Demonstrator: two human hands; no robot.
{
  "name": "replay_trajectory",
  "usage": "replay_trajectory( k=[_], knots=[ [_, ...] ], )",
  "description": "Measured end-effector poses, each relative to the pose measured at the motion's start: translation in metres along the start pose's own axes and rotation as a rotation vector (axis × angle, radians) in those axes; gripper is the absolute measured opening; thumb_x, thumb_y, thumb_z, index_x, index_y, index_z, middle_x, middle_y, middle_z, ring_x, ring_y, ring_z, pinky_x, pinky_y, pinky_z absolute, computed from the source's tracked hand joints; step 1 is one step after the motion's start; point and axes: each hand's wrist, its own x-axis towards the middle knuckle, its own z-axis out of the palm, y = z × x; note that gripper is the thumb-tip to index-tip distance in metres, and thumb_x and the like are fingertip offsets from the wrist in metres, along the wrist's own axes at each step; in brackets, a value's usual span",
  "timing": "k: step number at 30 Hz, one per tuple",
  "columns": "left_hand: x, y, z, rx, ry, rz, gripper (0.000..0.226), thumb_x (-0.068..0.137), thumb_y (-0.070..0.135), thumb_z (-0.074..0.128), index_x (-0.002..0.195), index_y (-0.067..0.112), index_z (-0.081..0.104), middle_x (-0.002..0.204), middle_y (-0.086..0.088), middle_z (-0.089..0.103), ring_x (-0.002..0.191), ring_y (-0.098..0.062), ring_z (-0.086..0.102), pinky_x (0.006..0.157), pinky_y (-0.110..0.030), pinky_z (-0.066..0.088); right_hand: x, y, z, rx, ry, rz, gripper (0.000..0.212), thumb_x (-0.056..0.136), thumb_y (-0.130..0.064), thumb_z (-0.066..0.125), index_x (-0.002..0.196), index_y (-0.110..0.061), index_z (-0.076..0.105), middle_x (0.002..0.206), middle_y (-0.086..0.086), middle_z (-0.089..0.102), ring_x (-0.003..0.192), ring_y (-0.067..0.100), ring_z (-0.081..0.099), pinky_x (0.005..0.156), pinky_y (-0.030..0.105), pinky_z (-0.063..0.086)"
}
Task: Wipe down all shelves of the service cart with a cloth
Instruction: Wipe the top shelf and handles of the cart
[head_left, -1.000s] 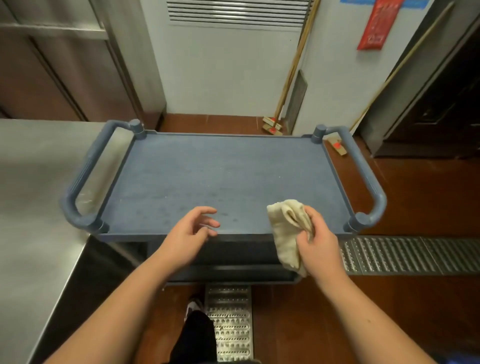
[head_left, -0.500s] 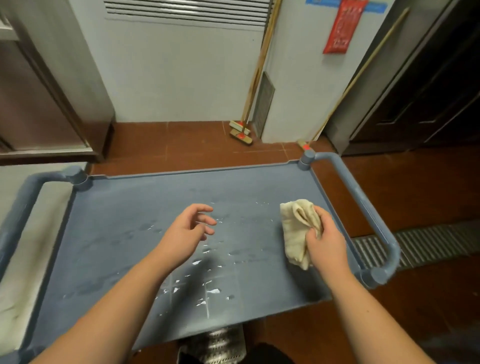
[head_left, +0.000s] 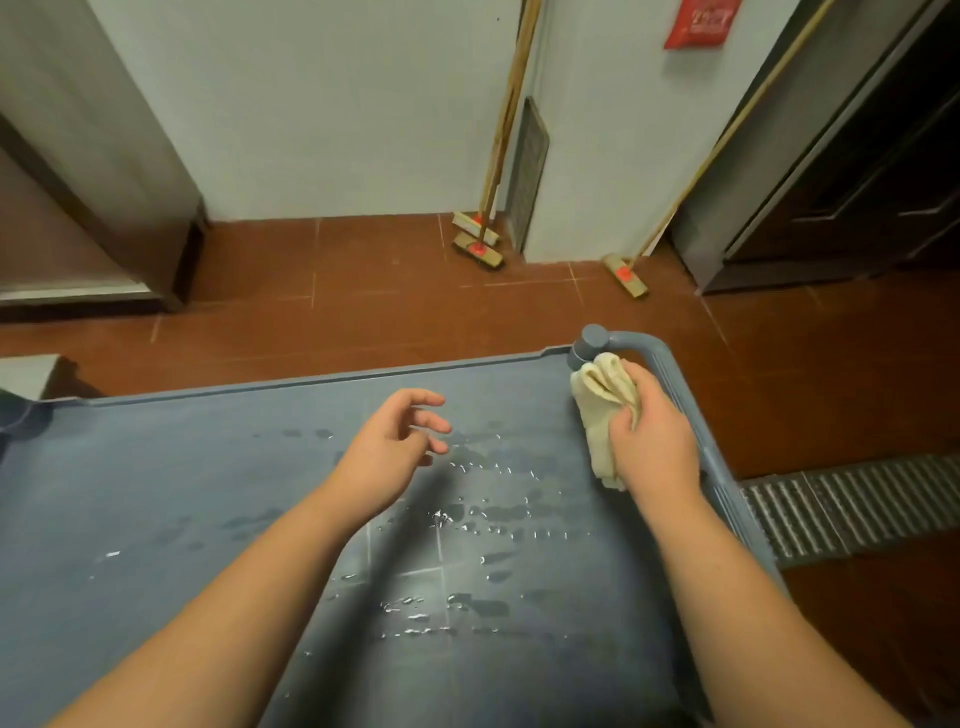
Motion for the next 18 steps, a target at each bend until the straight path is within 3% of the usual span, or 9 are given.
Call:
replay_trajectory(
  k=[6, 11, 15, 18],
  knots=[
    [0.046, 0.006, 0.034, -0.025, 0.051, -0.032, 0.043, 0.088, -0.014, 0.031, 0.117, 0.011, 0.052, 0.094, -0.007, 0.061, 0.071, -0.014, 0.063, 0.07, -0.025, 0.053, 0.056, 0.01, 0.04, -0.063, 0.045, -0.136, 0.057, 0.095, -0.009, 0.049, 0.145, -0.037, 0.048, 0.136, -0.005, 0.059, 0.117, 0.027, 0.058, 0.087, 0.038, 0.047],
    [0.072, -0.006, 0.047, -0.025, 0.091, -0.065, 0.044, 0.087, -0.014, 0.031, 0.114, 0.012, 0.052, 0.093, -0.005, 0.061, 0.071, -0.015, 0.062, 0.071, -0.03, 0.05, 0.062, 0.021, 0.102, -0.112, -0.301, -0.246, 0.048, 0.101, -0.036, 0.049, 0.147, -0.024, 0.049, 0.149, -0.001, 0.051, 0.137, 0.024, 0.043, 0.111, 0.039, 0.036],
    [0.073, -0.019, 0.045, -0.006, 0.096, -0.101, 0.045, 0.085, -0.016, 0.031, 0.115, 0.01, 0.052, 0.093, -0.006, 0.061, 0.069, -0.012, 0.062, 0.067, -0.021, 0.05, 0.062, 0.028, 0.119, -0.087, -0.153, -0.34, 0.049, 0.098, -0.032, 0.032, 0.131, -0.015, 0.064, 0.138, 0.003, 0.062, 0.134, 0.026, 0.049, 0.113, 0.041, 0.036],
    [0.072, -0.028, 0.038, -0.009, 0.118, -0.131, 0.045, 0.085, -0.016, 0.031, 0.112, 0.013, 0.053, 0.093, -0.006, 0.061, 0.069, -0.013, 0.063, 0.065, -0.017, 0.049, 0.081, 0.029, 0.129, -0.289, -0.287, -0.429, 0.052, 0.098, -0.033, 0.034, 0.149, -0.027, 0.045, 0.16, -0.001, 0.037, 0.151, 0.023, 0.024, 0.125, 0.047, 0.009]
  ],
)
